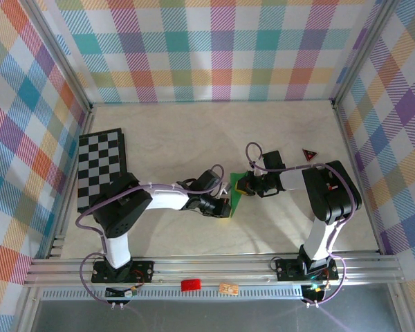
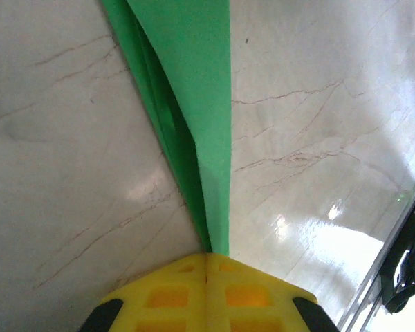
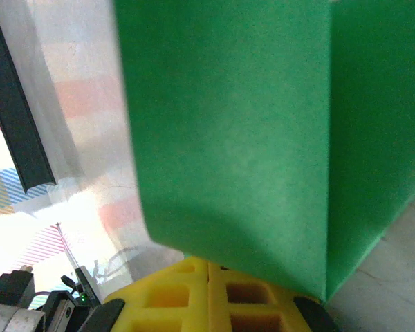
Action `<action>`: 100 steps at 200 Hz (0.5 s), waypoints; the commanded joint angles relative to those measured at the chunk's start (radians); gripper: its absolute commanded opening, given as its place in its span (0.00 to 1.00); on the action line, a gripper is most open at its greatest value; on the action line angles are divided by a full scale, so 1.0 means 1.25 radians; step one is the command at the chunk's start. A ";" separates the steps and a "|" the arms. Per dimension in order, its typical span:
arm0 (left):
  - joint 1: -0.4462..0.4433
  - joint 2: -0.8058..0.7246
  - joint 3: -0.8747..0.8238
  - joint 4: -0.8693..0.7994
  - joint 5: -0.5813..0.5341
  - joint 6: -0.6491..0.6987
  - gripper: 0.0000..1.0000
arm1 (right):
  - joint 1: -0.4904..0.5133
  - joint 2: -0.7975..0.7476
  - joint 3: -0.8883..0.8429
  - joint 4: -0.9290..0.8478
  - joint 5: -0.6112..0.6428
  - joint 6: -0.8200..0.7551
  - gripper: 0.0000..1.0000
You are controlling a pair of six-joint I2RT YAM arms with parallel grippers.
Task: Fold a paper plane with a square sheet of paper (pick it up from the middle)
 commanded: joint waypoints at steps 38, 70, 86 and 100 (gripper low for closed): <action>-0.015 -0.085 -0.030 -0.081 -0.041 0.016 0.00 | -0.001 0.059 -0.015 -0.086 0.115 -0.011 0.05; -0.014 -0.080 0.031 -0.026 -0.038 -0.019 0.00 | -0.002 0.058 -0.019 -0.084 0.115 -0.010 0.05; -0.014 -0.040 0.077 0.001 -0.022 -0.036 0.00 | -0.002 0.059 -0.019 -0.084 0.115 -0.010 0.05; -0.014 -0.002 0.115 0.026 -0.006 -0.049 0.00 | -0.001 0.060 -0.019 -0.082 0.115 -0.008 0.05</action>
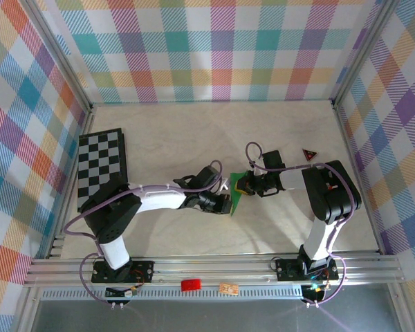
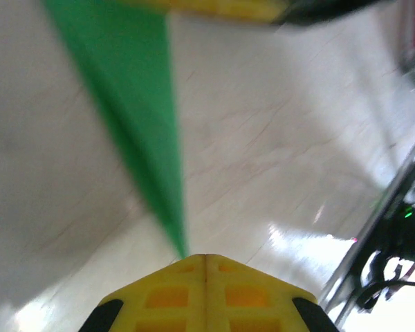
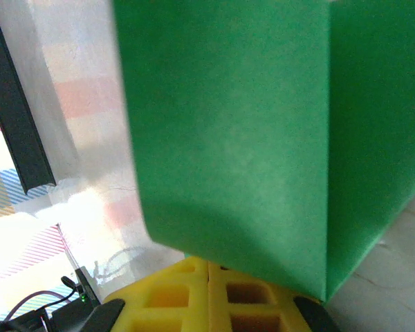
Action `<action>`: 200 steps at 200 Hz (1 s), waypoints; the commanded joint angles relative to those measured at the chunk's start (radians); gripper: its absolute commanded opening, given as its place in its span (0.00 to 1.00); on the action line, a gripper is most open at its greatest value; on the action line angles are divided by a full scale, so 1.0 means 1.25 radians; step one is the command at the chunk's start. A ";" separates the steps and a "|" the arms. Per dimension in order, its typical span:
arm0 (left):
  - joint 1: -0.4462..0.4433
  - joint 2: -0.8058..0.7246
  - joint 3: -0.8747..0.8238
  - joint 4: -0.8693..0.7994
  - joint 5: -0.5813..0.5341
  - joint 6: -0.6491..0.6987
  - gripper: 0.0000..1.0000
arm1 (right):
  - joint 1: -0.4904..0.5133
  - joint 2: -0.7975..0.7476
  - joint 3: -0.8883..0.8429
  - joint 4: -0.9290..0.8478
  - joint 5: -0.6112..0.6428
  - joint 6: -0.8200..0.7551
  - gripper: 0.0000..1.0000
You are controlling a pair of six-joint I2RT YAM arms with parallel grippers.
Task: Fold a paper plane with a square sheet of paper (pick it up from the middle)
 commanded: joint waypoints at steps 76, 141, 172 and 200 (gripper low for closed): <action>-0.006 0.171 0.131 0.012 -0.012 -0.039 0.00 | -0.002 0.056 -0.024 -0.083 0.115 -0.010 0.05; -0.023 0.103 -0.022 -0.006 -0.003 -0.024 0.00 | -0.001 0.059 -0.026 -0.081 0.119 -0.007 0.05; -0.034 0.069 -0.051 -0.023 -0.007 -0.015 0.01 | -0.002 0.054 -0.024 -0.086 0.122 -0.008 0.05; -0.037 0.048 -0.071 -0.062 -0.024 0.006 0.01 | -0.002 0.054 -0.022 -0.091 0.122 -0.010 0.05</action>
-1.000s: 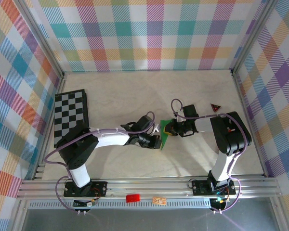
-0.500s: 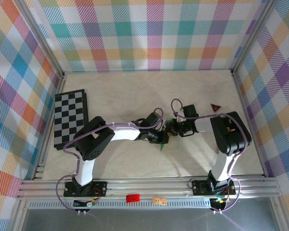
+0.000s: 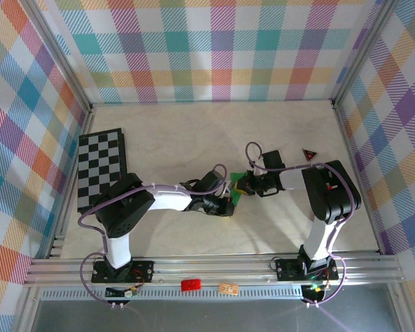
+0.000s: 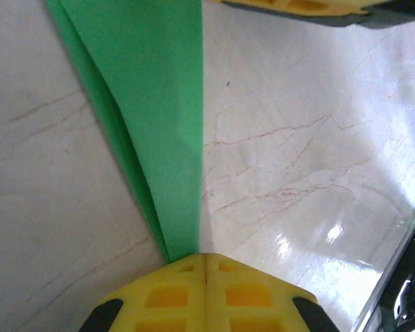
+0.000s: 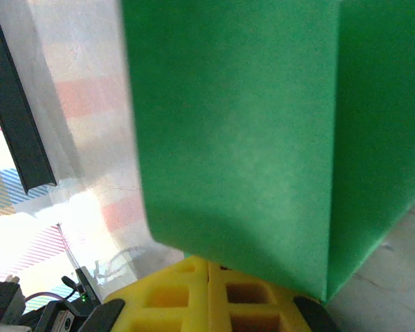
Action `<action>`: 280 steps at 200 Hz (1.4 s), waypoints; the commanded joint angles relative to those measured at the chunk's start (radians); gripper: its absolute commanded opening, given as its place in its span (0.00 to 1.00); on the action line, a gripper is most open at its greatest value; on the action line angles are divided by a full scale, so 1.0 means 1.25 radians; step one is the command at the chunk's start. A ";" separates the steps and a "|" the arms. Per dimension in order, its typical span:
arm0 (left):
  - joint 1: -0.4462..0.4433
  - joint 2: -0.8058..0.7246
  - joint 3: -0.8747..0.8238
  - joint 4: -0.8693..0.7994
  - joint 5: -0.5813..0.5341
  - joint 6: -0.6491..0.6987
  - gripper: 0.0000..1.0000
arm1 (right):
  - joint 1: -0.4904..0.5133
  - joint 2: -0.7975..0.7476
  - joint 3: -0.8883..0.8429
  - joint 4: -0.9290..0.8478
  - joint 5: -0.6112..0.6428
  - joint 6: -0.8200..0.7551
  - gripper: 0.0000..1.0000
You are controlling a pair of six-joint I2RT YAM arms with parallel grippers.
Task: Fold a paper plane with a square sheet of paper (pick it up from the middle)
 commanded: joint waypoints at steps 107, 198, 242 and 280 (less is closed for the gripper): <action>-0.018 -0.128 -0.045 -0.076 -0.032 0.022 0.00 | -0.001 0.052 -0.026 -0.083 0.117 -0.004 0.05; 0.047 0.058 0.108 0.059 -0.030 -0.061 0.02 | -0.001 0.053 -0.031 -0.070 0.107 0.004 0.05; 0.049 0.088 0.098 -0.003 -0.087 -0.058 0.02 | -0.001 0.046 -0.033 -0.061 0.092 0.010 0.06; 0.048 0.061 -0.007 -0.008 -0.080 -0.064 0.00 | -0.002 0.016 -0.020 -0.058 0.066 0.018 0.08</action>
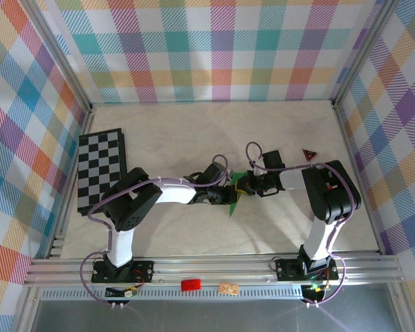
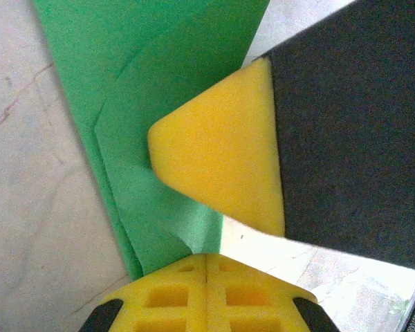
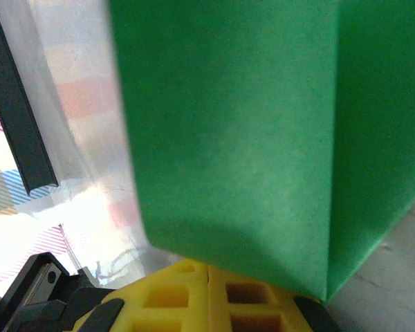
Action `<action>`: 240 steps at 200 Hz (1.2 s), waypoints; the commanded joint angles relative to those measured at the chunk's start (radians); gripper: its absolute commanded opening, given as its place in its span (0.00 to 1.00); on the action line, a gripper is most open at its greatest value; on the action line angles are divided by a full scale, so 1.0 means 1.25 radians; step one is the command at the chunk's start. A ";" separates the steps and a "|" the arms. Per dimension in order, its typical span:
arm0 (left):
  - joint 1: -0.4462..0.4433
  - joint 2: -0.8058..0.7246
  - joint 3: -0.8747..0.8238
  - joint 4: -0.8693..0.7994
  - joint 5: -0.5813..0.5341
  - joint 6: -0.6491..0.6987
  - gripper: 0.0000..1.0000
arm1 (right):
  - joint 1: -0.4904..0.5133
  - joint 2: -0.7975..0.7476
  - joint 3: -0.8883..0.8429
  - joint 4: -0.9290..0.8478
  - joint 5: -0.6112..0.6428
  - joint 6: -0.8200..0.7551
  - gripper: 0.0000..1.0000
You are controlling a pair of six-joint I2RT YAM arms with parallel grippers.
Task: Fold a paper plane with a square sheet of paper (pick it up from the middle)
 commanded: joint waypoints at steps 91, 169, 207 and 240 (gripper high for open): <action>0.018 -0.033 -0.196 -0.128 0.046 0.084 0.00 | 0.000 -0.148 -0.034 -0.039 0.022 -0.014 0.10; 0.028 -0.022 -0.170 -0.151 0.046 0.101 0.00 | 0.064 -0.095 -0.037 -0.030 0.027 -0.036 0.07; 0.028 -0.019 -0.170 -0.162 0.041 0.103 0.00 | 0.060 -0.037 0.018 -0.139 0.146 -0.063 0.05; 0.027 -0.019 -0.174 -0.168 0.037 0.105 0.00 | 0.024 -0.026 0.032 -0.147 0.165 -0.056 0.06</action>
